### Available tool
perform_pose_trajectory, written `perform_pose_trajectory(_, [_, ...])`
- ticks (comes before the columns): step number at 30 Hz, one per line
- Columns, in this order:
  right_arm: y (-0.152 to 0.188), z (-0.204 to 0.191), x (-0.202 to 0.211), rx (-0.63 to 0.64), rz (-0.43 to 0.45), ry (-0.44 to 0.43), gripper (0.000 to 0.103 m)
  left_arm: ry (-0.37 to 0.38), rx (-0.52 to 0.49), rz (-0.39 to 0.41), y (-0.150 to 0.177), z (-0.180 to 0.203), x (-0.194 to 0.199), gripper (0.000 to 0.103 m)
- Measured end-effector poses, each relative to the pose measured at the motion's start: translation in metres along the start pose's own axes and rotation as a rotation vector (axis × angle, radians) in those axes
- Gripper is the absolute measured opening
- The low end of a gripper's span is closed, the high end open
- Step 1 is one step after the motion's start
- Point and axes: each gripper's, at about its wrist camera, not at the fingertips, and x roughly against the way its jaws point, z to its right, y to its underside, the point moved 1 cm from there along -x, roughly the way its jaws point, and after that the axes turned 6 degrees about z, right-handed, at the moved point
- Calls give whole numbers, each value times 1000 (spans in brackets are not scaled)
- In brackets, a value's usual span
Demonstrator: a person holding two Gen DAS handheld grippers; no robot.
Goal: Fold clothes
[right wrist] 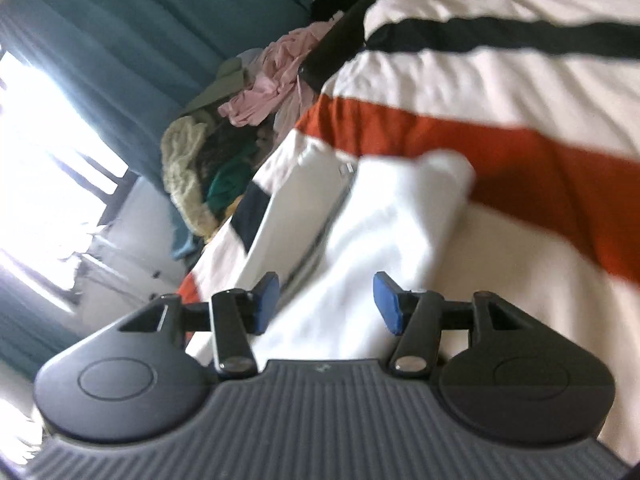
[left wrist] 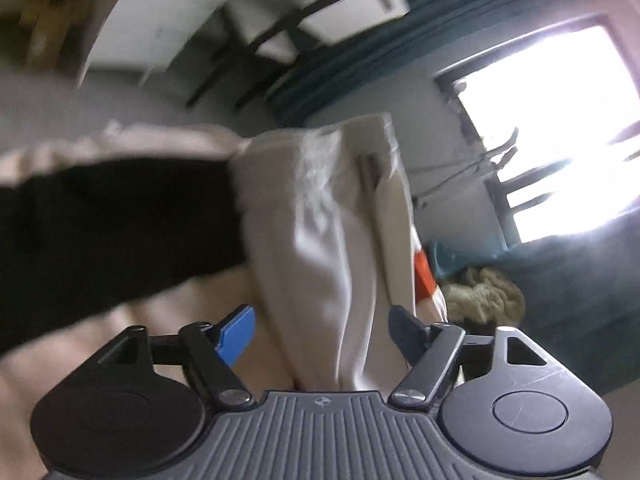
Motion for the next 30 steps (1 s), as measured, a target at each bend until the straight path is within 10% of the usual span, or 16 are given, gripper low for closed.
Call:
perform_pose_trajectory(8, [30, 33, 20, -188, -153, -65, 54, -1, 171, -89, -10, -58, -28, 77])
perform_pose_trajectory(19, [44, 39, -39, -158, -130, -75, 51, 86, 116, 10, -12, -60, -94, 75])
perform_pose_trajectory(30, [20, 38, -116, -252, 73, -37, 41, 120, 90, 147, -35, -69, -132, 21])
